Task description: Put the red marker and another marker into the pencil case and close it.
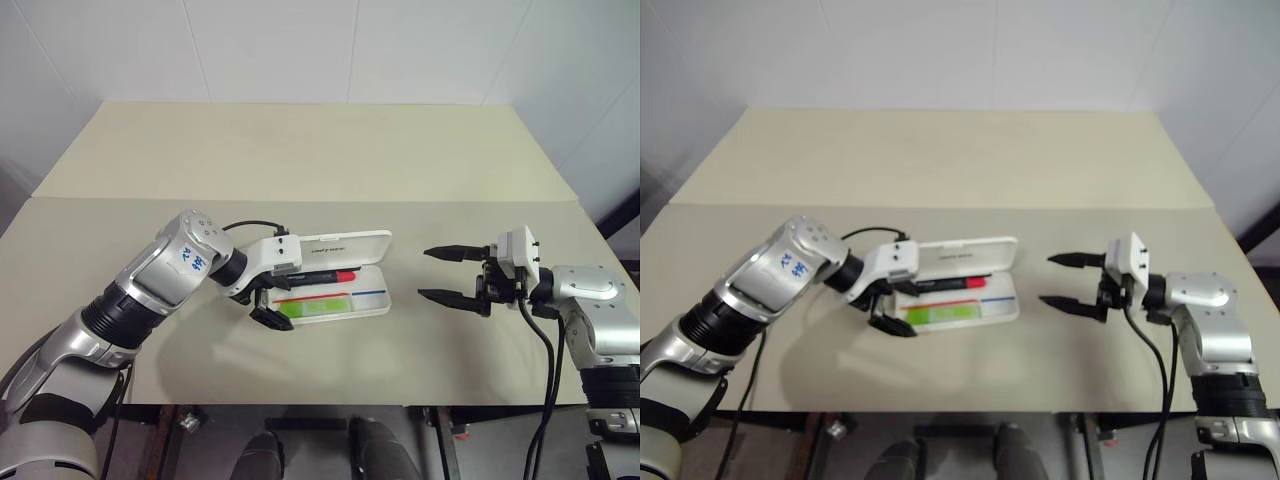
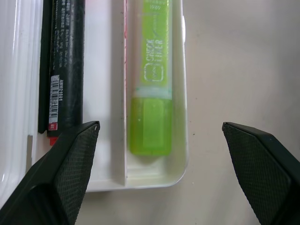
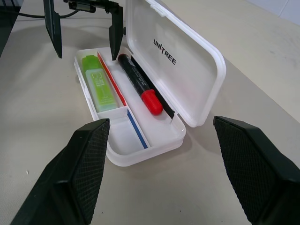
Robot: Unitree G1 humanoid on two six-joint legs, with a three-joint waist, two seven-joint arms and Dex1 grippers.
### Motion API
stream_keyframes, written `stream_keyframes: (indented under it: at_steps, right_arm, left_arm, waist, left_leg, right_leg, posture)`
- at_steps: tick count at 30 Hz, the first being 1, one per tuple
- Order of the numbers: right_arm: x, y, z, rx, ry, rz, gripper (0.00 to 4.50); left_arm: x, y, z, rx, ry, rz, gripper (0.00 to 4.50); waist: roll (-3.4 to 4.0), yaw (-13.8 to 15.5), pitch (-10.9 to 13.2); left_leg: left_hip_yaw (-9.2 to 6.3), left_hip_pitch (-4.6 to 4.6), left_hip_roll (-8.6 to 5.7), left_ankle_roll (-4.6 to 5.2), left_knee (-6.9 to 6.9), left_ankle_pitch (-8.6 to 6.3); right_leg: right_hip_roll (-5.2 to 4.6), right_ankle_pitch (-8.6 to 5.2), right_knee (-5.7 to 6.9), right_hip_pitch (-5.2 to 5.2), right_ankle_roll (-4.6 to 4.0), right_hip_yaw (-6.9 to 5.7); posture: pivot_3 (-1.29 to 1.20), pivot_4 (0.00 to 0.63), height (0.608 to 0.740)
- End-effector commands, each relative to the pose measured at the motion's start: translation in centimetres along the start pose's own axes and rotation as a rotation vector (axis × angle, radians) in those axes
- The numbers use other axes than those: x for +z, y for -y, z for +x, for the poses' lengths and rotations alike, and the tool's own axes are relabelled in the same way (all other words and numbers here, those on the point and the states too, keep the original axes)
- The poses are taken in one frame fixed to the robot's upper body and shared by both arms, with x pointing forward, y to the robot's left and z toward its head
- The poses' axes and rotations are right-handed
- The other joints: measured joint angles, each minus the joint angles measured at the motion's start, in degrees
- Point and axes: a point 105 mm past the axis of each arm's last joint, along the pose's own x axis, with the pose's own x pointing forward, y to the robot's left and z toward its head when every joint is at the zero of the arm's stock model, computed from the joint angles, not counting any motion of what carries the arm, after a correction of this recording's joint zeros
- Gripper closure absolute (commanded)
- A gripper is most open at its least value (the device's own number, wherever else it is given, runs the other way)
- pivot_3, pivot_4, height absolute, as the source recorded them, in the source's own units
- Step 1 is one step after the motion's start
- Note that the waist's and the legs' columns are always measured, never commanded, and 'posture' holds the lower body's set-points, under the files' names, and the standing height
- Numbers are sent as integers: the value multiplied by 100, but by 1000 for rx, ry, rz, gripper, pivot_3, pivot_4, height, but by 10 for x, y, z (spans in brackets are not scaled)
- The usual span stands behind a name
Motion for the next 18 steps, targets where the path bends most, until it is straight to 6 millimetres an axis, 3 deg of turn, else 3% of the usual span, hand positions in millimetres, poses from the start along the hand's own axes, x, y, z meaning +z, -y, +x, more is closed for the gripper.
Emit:
stream_keyframes:
  at_steps: [1, 7, 12, 18]
  right_arm:
    - [8, 2, -1, -13, 29, -27, 0]
    - [9, 2, -5, -15, 24, -26, 0]
    - [9, 5, -7, -17, 18, -25, 0]
    - [15, 10, -6, 12, 40, -32, 0]
  left_arm:
    - [30, 8, -17, 5, 111, 101, 32]
    - [70, 18, -50, 95, 373, 205, 32]
    - [96, -17, -100, 487, 641, 129, 32]
    - [84, -48, -143, 870, 805, -103, 32]
  waist:
    - [0, 2, 0]
    - [-1, -3, 1]
    - [-1, 3, 1]
    - [-1, -7, 1]
  left_leg:
    - [0, 0, 0, 0, 0, 0]
    - [-1, 1, 1, 0, -1, 0]
    - [-3, 3, 0, 0, 8, 0]
    - [-2, 7, -2, -1, 11, 0]
  right_leg:
    - [0, 0, 0, 0, 0, 0]
    - [0, 0, 0, 0, 0, -1]
    - [-1, 2, 2, 5, 4, -1]
    - [-2, 7, 2, 8, 11, 0]
  posture:
    - [0, 150, 740]
    - [0, 150, 740]
    - [0, 150, 740]
    - [0, 150, 740]
